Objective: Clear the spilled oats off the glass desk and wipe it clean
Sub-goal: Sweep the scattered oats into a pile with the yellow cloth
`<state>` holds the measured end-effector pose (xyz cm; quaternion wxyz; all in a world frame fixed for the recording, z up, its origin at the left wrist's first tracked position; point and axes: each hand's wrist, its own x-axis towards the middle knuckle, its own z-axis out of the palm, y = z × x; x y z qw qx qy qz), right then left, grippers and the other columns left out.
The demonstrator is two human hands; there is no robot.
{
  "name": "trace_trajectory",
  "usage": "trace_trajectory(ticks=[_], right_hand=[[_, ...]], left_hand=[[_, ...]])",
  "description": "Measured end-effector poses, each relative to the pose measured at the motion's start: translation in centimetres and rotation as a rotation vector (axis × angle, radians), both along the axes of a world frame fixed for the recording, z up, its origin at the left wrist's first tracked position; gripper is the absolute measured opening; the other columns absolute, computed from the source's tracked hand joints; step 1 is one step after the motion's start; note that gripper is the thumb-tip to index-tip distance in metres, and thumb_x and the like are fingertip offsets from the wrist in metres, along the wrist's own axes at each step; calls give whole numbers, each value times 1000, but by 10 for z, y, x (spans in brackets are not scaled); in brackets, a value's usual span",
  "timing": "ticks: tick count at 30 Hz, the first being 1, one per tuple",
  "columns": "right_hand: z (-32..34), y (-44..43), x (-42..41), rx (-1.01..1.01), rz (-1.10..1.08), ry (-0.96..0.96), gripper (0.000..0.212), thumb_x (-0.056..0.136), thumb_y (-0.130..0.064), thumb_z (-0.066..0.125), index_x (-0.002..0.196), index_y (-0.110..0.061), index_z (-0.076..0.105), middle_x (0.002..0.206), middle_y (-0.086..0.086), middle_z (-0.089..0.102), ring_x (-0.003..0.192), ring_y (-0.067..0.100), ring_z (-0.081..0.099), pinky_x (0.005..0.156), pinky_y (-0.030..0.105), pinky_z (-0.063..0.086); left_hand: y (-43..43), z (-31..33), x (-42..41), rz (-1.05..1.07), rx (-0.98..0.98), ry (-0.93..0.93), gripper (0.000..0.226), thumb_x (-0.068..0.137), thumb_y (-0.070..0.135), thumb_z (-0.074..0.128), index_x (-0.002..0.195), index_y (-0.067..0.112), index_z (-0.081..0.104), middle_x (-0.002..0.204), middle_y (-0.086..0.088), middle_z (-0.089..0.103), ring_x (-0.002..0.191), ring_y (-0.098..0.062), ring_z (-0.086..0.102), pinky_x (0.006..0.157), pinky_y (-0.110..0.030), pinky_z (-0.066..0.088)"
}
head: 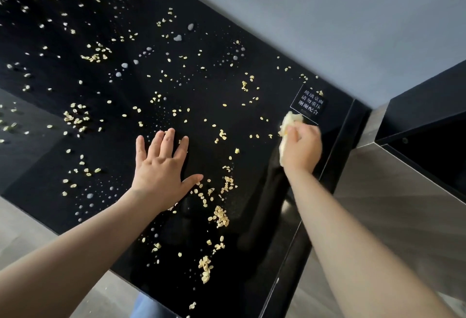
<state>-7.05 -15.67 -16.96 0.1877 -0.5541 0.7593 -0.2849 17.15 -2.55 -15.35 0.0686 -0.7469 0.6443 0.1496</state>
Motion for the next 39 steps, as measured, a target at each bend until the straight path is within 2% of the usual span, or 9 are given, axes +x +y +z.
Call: trace_trajectory(ticks=[6, 11, 17, 25, 29, 33, 35, 37, 39], right_hand=[[10, 73, 63, 52, 399, -82, 13, 89, -13, 63, 98, -11, 72, 93, -12, 55, 88, 8, 56, 74, 16, 41], [33, 44, 30, -75, 46, -134, 16, 87, -9, 62, 99, -11, 73, 95, -7, 56, 81, 5, 55, 70, 0, 34], [17, -24, -34, -11, -220, -16, 23, 89, -15, 59, 108, -11, 70, 111, 8, 60, 98, 25, 60, 80, 23, 40], [-4, -31, 32, -9, 144, -18, 13, 89, -16, 60, 88, -14, 72, 96, -2, 57, 91, 22, 57, 72, 21, 33], [8, -16, 55, 48, 406, -179, 13, 89, -18, 61, 83, -14, 72, 91, -5, 58, 84, 11, 57, 72, 18, 43], [22, -39, 22, -68, 234, -182, 12, 88, -13, 60, 85, -11, 72, 91, -3, 57, 80, 8, 53, 69, 3, 35], [23, -66, 4, -69, 145, -124, 14, 91, -14, 57, 90, -12, 71, 95, -2, 57, 88, 11, 55, 74, 8, 40], [17, -91, -4, -35, 87, -63, 16, 93, -14, 55, 91, -13, 71, 97, -2, 56, 96, 19, 58, 78, 24, 48], [9, -102, 2, 3, 80, 1, 17, 94, -14, 53, 89, -13, 69, 94, -5, 50, 92, 22, 59, 70, 26, 44]], left_hand=[[-4, 0, 14, -84, -47, 11, 80, 79, 70, 41, 135, 13, 53, 140, -21, 45, 128, -39, 43, 110, -65, 16], [-12, 4, 23, -82, -123, 63, 70, 85, 67, 32, 121, 16, 63, 125, -14, 54, 115, -36, 50, 107, -66, 21], [-36, 14, 15, -55, -243, 155, 66, 87, 59, 31, 124, 13, 61, 130, -9, 52, 126, -34, 41, 110, -63, 21], [-71, 1, -7, -33, -254, 170, 72, 87, 59, 25, 132, 12, 54, 143, -8, 46, 138, -29, 34, 115, -57, 11], [-83, 0, -14, 7, -231, 126, 72, 87, 59, 24, 135, 13, 52, 141, -7, 48, 133, -29, 40, 115, -58, 9], [-82, -5, -19, 15, -183, 72, 72, 86, 59, 26, 136, 13, 52, 139, -6, 50, 126, -30, 46, 114, -60, 17], [-80, -8, -22, 21, -189, 66, 72, 86, 58, 29, 135, 11, 54, 138, -8, 50, 125, -30, 45, 113, -60, 20], [-79, -9, -24, 34, -193, 67, 72, 86, 58, 30, 135, 11, 53, 138, -8, 49, 126, -29, 44, 113, -60, 21], [-78, -10, -25, 41, -196, 70, 71, 87, 58, 31, 135, 10, 53, 138, -8, 49, 125, -29, 45, 114, -59, 21]])
